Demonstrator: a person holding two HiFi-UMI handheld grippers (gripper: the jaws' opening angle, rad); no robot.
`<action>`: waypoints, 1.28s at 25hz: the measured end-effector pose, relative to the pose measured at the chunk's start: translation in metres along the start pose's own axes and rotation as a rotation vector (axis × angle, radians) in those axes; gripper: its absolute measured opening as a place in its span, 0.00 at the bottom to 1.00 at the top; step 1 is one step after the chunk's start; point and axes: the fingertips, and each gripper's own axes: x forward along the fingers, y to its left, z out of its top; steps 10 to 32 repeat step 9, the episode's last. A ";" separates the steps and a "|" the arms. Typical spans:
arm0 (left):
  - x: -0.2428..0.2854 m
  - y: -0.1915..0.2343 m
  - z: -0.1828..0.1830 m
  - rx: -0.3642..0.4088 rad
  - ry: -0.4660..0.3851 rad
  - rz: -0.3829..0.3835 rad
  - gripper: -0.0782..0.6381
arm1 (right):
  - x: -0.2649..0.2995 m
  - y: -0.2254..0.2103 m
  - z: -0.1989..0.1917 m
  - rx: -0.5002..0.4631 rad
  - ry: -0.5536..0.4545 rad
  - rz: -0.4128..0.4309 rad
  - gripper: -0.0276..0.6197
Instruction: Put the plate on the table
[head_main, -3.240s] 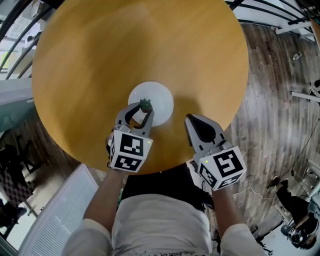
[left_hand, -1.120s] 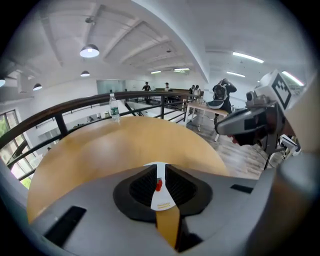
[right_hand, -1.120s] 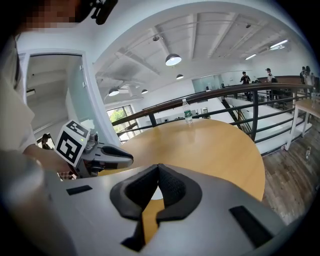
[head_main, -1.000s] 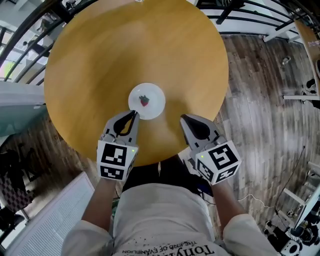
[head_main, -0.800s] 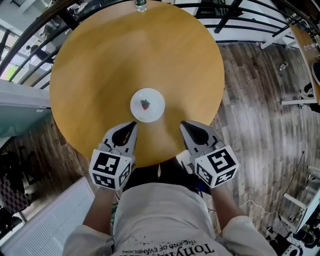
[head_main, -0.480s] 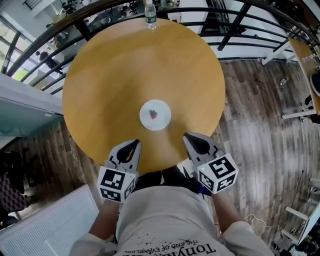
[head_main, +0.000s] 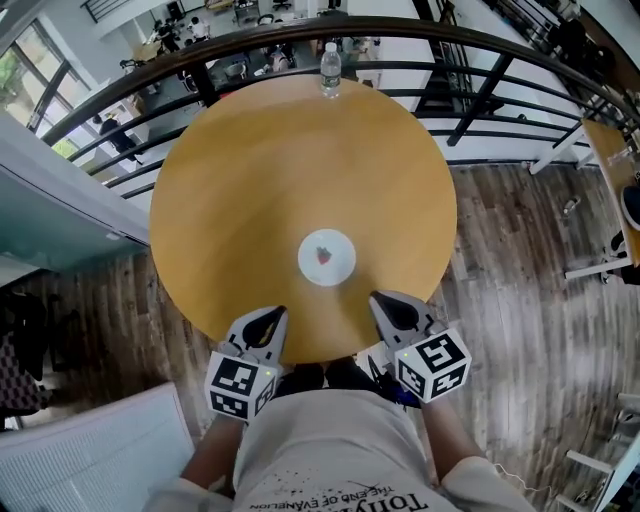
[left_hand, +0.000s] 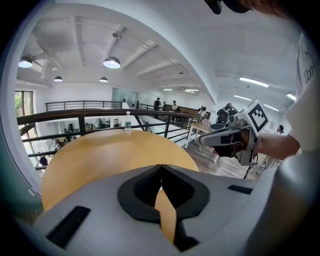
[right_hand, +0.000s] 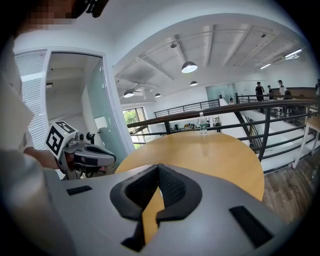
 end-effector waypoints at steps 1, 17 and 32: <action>-0.001 -0.001 0.000 0.000 -0.003 0.001 0.14 | 0.000 0.001 0.001 -0.004 -0.002 0.002 0.07; -0.003 -0.011 -0.008 -0.003 -0.002 -0.023 0.14 | -0.006 0.007 0.003 -0.010 -0.008 -0.005 0.07; -0.003 -0.011 -0.008 -0.003 -0.002 -0.023 0.14 | -0.006 0.007 0.003 -0.010 -0.008 -0.005 0.07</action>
